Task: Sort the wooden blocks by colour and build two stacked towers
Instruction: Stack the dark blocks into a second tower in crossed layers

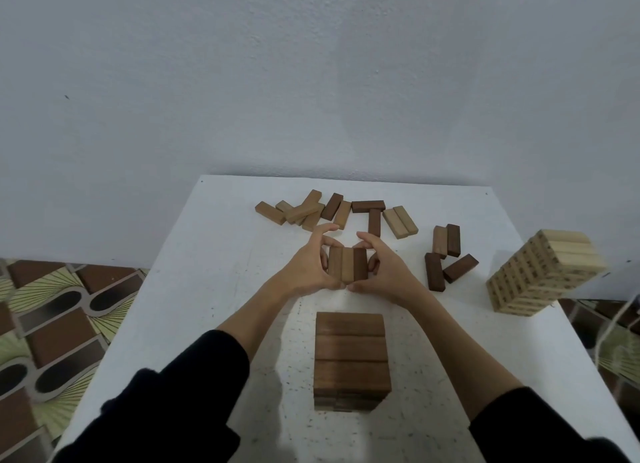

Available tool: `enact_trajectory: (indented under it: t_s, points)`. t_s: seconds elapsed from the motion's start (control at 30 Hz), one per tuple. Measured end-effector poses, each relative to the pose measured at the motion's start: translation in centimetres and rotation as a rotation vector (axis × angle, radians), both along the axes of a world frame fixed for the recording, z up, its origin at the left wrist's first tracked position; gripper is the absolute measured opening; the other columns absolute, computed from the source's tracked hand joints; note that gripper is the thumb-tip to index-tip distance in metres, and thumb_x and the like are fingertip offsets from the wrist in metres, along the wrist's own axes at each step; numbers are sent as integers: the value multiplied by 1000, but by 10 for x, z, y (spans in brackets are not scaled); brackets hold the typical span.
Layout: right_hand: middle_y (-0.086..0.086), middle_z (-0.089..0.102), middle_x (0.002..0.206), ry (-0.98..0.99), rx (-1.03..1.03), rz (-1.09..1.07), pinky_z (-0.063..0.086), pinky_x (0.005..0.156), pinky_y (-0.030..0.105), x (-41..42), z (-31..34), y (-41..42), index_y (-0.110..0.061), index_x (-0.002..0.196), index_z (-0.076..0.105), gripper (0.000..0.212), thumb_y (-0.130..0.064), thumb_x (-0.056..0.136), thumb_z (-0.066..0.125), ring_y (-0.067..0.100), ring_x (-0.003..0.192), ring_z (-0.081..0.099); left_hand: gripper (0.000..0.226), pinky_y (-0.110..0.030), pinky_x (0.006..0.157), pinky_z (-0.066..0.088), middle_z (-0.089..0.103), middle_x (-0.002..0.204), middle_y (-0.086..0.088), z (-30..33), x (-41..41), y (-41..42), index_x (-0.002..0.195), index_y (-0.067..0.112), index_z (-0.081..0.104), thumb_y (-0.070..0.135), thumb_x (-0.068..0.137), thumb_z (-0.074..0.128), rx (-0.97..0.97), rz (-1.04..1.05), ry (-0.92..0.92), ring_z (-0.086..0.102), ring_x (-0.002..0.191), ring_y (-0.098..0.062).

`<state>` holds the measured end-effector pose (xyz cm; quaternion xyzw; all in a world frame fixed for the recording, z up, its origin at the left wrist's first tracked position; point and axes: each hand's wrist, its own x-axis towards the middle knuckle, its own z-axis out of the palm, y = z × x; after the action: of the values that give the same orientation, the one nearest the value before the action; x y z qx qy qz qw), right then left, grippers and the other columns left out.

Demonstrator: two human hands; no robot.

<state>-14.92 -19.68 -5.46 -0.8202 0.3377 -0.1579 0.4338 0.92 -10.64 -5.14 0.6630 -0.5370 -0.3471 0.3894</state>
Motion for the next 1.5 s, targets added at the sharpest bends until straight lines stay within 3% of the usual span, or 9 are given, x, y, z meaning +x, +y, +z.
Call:
enact_trajectory:
  t_s: [0.27, 0.5, 0.6, 0.8, 0.87, 1.0, 1.17, 1.4, 1.5]
  points:
    - [-6, 45, 123, -128, 122, -75, 44, 70, 16, -2, 12, 0, -21, 141, 32, 90, -15, 67, 83, 12, 82, 45, 99, -14, 63, 47, 49, 120, 3, 7, 12, 9, 136, 33, 24, 10, 63, 87, 68, 32, -31, 51, 74, -12]
    - [-9, 47, 134, 108, -194, 39, 38, 98, 42, 33, 17, 12, -31, 142, 31, 91, -37, 67, 82, 17, 114, 36, 98, -11, 61, 46, 47, 118, 3, 8, 24, 26, 136, 31, 26, 10, 62, 87, 55, 74, -56, 51, 79, -14]
    - [-9, 42, 140, 272, -293, 48, 31, 101, 41, 36, 15, 13, -33, 144, 27, 93, -46, 68, 79, 20, 122, 32, 99, -9, 63, 45, 46, 119, 4, 8, 23, 28, 136, 32, 24, 11, 62, 87, 51, 68, -61, 52, 82, -13]
    - [0, 33, 144, 290, -189, 58, 31, 107, 47, 20, 9, 3, -27, 147, 21, 108, -41, 61, 85, 24, 128, 29, 102, -7, 64, 44, 46, 125, 0, 8, 21, 23, 139, 32, 21, 12, 64, 87, 65, 47, -83, 50, 85, -13]
    - [-1, 39, 140, 252, -124, 71, 37, 104, 43, 15, 9, 1, -23, 147, 22, 106, -33, 63, 86, 21, 123, 34, 102, -6, 63, 43, 45, 125, 1, 9, 18, 19, 140, 32, 21, 12, 64, 87, 67, 42, -81, 50, 84, -12]
    - [0, 45, 135, 191, -82, 119, 36, 76, 8, 16, 16, 3, -18, 146, 23, 99, -18, 68, 83, 6, 94, 41, 103, -5, 63, 44, 46, 123, 1, 7, 14, 16, 140, 33, 20, 8, 64, 86, 58, 42, -71, 53, 82, -12]
    - [3, 49, 130, 165, -85, 151, 34, 67, -3, 21, 20, 4, -14, 145, 26, 93, -14, 70, 82, -2, 83, 44, 104, -4, 65, 44, 48, 121, 2, 5, 13, 14, 141, 32, 21, 9, 63, 86, 51, 44, -73, 55, 83, -11]
    - [-2, 49, 123, 163, -46, 126, 36, 67, -1, 23, 21, 8, -15, 145, 25, 93, -13, 70, 81, 2, 85, 44, 106, -4, 63, 44, 49, 121, 3, 6, 15, 10, 143, 29, 19, 8, 63, 86, 91, 37, -83, 56, 85, -10]
    - [-4, 48, 123, 149, -34, 110, 36, 84, 15, 20, 27, 12, -19, 144, 28, 91, -16, 70, 81, 10, 103, 39, 110, -8, 65, 45, 50, 122, 2, 16, 14, 10, 144, 28, 17, 9, 62, 86, 101, 16, -88, 57, 86, -11]
